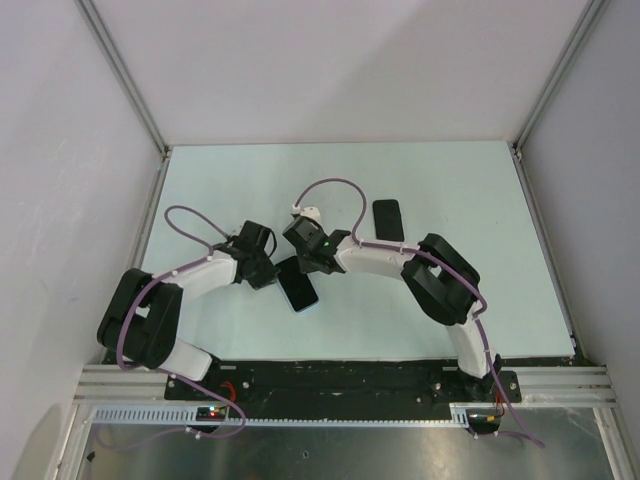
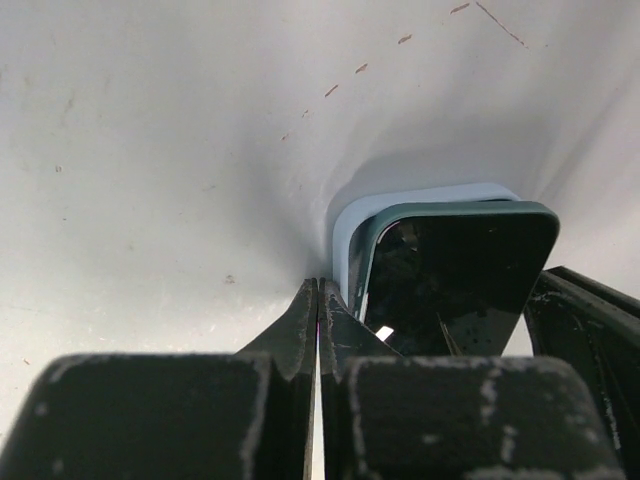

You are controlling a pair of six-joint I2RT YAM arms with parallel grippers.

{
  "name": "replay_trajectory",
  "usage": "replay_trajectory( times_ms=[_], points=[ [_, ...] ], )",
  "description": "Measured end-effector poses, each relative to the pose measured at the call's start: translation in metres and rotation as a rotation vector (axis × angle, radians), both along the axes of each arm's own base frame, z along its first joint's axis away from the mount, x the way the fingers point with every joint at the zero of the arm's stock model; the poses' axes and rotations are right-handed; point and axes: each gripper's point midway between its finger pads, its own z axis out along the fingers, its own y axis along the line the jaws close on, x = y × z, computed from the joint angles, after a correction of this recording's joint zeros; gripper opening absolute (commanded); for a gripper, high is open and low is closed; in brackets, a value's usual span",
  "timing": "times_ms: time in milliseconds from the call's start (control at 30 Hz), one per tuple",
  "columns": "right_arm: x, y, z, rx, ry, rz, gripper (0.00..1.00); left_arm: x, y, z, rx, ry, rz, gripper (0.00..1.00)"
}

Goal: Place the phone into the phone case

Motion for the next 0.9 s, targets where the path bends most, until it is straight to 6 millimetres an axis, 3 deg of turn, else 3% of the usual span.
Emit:
replay_trajectory(
  times_ms=[633,900],
  points=[
    [-0.008,-0.006,-0.002,-0.009,0.006,-0.017,0.21,0.005,-0.003,0.001,-0.004,-0.008,-0.005,0.0],
    [0.001,-0.029,0.024,0.029,-0.012,-0.056,0.21,0.005,-0.003,0.001,-0.007,-0.019,-0.005,0.0]
  ],
)
